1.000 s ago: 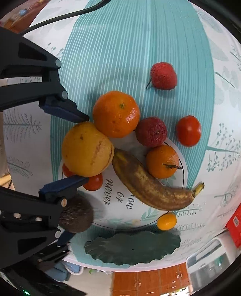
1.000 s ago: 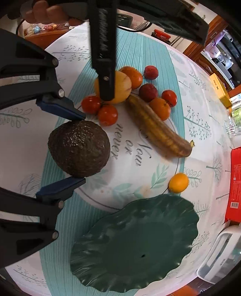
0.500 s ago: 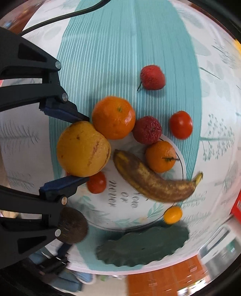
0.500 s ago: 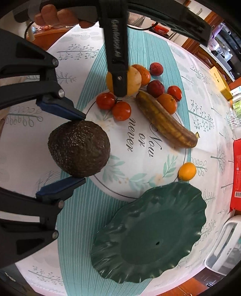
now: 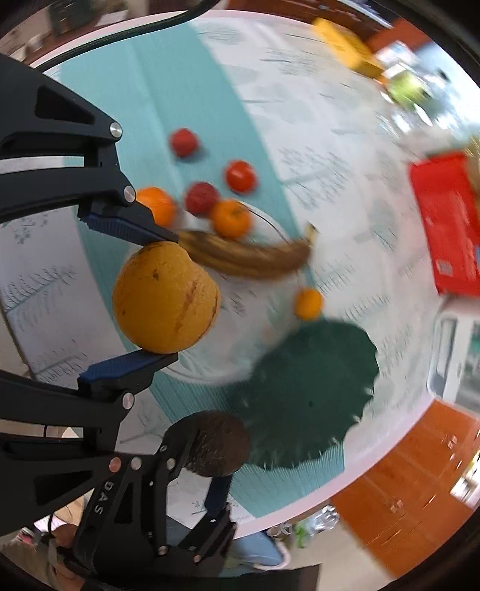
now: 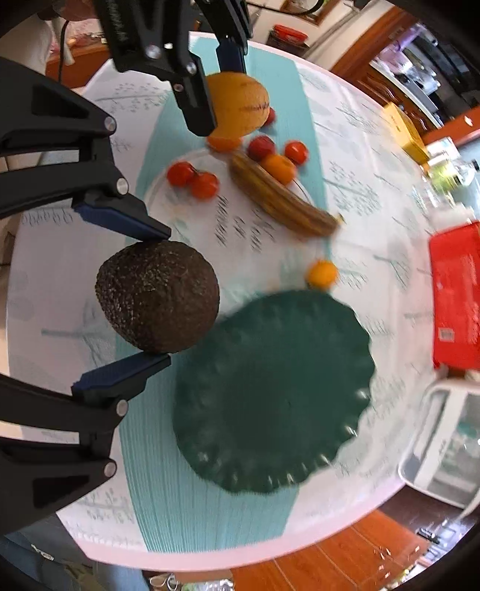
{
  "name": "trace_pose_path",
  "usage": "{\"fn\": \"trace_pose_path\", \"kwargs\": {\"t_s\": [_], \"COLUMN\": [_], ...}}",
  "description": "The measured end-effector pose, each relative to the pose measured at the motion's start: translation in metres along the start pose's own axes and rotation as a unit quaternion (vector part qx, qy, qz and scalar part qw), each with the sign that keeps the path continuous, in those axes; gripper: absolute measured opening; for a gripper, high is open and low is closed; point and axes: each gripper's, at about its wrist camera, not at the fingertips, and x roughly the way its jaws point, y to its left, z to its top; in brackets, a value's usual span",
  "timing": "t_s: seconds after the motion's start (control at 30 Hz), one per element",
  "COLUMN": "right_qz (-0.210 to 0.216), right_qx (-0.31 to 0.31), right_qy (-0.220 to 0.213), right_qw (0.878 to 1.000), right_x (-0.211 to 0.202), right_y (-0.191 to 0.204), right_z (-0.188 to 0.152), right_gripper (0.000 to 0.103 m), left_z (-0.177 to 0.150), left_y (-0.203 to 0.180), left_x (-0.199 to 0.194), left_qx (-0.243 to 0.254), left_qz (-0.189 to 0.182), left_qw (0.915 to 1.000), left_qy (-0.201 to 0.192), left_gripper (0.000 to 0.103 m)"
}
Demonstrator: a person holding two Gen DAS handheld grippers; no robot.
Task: Organize fruits
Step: 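Carry the grapefruit and avocado over the green plate and lower them with both grippers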
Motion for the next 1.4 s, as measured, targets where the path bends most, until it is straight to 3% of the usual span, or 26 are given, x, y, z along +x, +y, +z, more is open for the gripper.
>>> {"fn": "trace_pose_path", "kwargs": {"t_s": [0.2,0.6,0.83,1.1,1.27,1.4], "right_qz": [-0.026,-0.028,-0.015,-0.016,-0.026,-0.025], "right_qx": [0.007,-0.022,-0.044,-0.06,-0.065,-0.065], "right_qy": [-0.007,0.039,0.061,0.056,0.043,0.042], "right_qw": [1.0,0.999,0.997,0.997,0.997,0.997], "right_x": [0.003,0.06,0.073,0.071,0.062,0.053], "right_y": [-0.051,-0.125,-0.13,-0.127,-0.125,-0.121], "right_z": [0.029,0.065,0.071,0.074,0.077,0.073], "right_gripper": [0.061,0.061,0.062,0.063,0.065,0.068], "left_z": [0.05,0.128,0.137,0.134,0.132,0.128], "left_y": [-0.048,-0.091,-0.1,-0.099,-0.097,-0.092], "left_x": [0.018,0.098,0.115,0.128,0.122,0.113], "left_qx": [0.038,0.01,0.003,-0.001,-0.002,-0.014], "left_qz": [0.022,0.051,0.072,0.105,0.127,0.123], "left_qw": [0.9991,0.9964,0.9934,0.9875,0.986,0.987], "left_qy": [0.0,0.067,0.089,0.117,0.108,0.102], "left_gripper": [0.053,0.053,0.054,0.055,0.075,0.078]}}
